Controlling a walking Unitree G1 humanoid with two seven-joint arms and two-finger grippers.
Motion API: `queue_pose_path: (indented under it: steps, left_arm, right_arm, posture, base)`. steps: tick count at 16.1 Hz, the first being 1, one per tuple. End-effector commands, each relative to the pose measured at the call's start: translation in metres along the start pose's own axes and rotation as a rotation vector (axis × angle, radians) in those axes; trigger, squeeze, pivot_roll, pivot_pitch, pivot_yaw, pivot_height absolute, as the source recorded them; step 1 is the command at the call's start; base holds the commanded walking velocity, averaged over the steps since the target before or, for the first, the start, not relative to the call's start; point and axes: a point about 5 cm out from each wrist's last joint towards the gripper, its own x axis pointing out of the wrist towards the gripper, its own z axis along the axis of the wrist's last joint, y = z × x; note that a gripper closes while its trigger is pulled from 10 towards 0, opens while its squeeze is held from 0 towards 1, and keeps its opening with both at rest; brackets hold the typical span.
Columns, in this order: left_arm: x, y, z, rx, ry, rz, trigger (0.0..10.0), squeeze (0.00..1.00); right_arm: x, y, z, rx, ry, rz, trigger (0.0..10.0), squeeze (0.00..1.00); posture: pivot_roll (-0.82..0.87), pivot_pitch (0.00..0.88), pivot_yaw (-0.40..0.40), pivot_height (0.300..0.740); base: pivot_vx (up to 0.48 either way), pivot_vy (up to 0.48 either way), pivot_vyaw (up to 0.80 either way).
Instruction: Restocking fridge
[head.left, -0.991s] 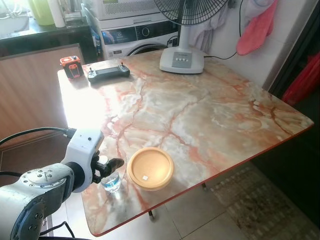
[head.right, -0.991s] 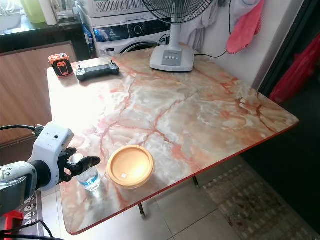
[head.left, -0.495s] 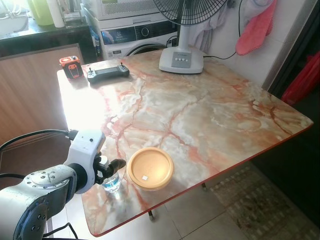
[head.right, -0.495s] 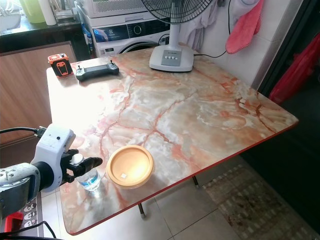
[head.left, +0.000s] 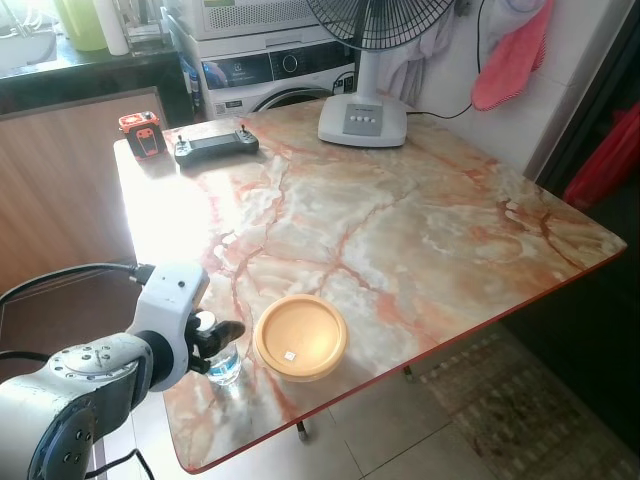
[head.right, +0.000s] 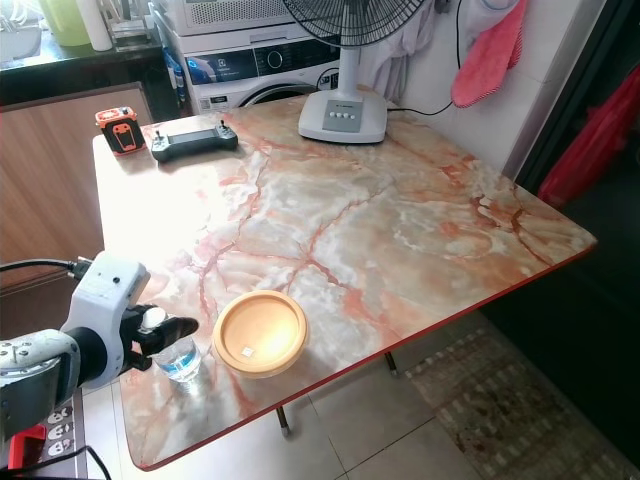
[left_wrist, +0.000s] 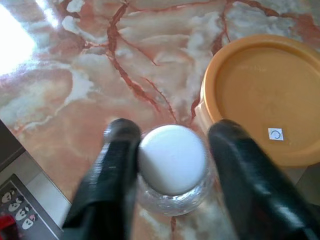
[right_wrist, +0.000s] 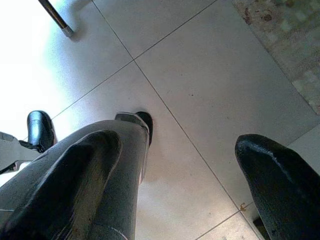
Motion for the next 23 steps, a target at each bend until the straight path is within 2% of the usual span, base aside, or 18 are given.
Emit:
queue_pose_path:
  steps: [1, 5, 12, 13, 14, 15, 16, 18, 19, 21, 22, 23]
  left_arm:
    - [0.001, -0.001, -0.002, 0.001, 0.02, -0.008, 0.0, 0.0]
    - [0.001, 0.0, -0.004, 0.009, 0.032, -0.004, 0.0, 0.0]
    - [-0.002, 0.009, 0.004, 0.03, 0.011, 0.074, 0.0, 0.0]
    - [-0.006, 0.021, 0.014, 0.027, -0.031, 0.162, 0.0, 0.0]
    - [-0.008, 0.028, 0.019, 0.02, -0.053, 0.201, 0.0, 0.0]
    - [-0.017, 0.049, 0.031, 0.006, -0.136, 0.315, 0.0, 0.0]
    - [-0.026, 0.067, 0.034, -0.007, -0.161, 0.403, 0.0, 0.0]
    - [-0.038, 0.096, 0.021, -0.01, -0.114, 0.558, 0.0, 0.0]
    - [-0.044, 0.112, 0.007, -0.038, -0.09, 0.639, 0.0, 0.0]
    - [-0.046, 0.133, -0.025, -0.051, -0.044, 0.739, 0.0, 0.0]
    - [-0.04, 0.137, -0.052, -0.119, -0.045, 0.731, 10.0, 0.0]
    - [-0.039, 0.137, -0.058, -0.136, -0.044, 0.723, 10.0, 0.0]
  right_arm:
    - [0.0, -0.002, -0.002, 0.006, 0.014, -0.004, 10.0, 0.0]
    - [0.0, -0.002, -0.002, 0.004, 0.014, -0.002, 10.0, 0.0]
    - [0.0, -0.002, -0.002, 0.002, 0.013, 0.0, 10.0, 0.0]
    - [0.0, -0.001, -0.002, 0.002, 0.014, 0.002, 10.0, 0.0]
    - [0.0, -0.001, -0.002, 0.002, 0.014, 0.002, 10.0, 0.0]
    - [0.0, -0.001, -0.002, -0.001, 0.015, 0.004, 10.0, 0.0]
    - [0.0, -0.001, -0.002, -0.002, 0.016, 0.004, 10.0, 0.0]
    - [0.0, -0.001, -0.002, -0.005, 0.016, 0.005, 10.0, 0.0]
    - [0.0, 0.0, -0.002, -0.002, 0.015, 0.006, 10.0, 0.0]
    - [0.0, 0.0, -0.002, -0.001, 0.014, 0.007, 10.0, 0.0]
    - [0.0, 0.002, -0.003, -0.001, 0.014, 0.01, 10.0, 0.0]
    - [0.0, 0.002, -0.003, 0.0, 0.015, 0.01, 10.0, 0.0]
  posture:
    - [0.22, 0.0, -0.021, 0.74]
    - [0.22, 0.0, -0.021, 0.74]
    - [0.23, 0.0, -0.021, 0.74]
    - [0.23, 0.0, -0.021, 0.74]
    - [0.23, 0.0, -0.021, 0.74]
    - [0.23, 0.0, -0.025, 0.74]
    - [0.24, 0.0, -0.025, 0.74]
    - [0.23, 0.0, -0.021, 0.74]
    - [0.23, 0.0, -0.021, 0.74]
    - [0.23, 0.0, -0.021, 0.74]
    - [0.23, 0.0, -0.016, 0.74]
    - [0.23, 0.0, -0.016, 0.74]
  base:
    - [0.0, 0.0, 0.0]
    - [0.0, 0.0, 0.0]
    - [0.0, 0.0, 0.0]
    - [0.0, 0.0, 0.0]
    - [0.0, 0.0, 0.0]
    - [0.0, 0.0, 0.0]
    - [0.0, 0.0, 0.0]
    - [0.0, 0.0, 0.0]
    - [0.0, 0.0, 0.0]
    - [0.0, 0.0, 0.0]
    - [0.0, 0.0, 0.0]
    - [0.0, 0.0, 0.0]
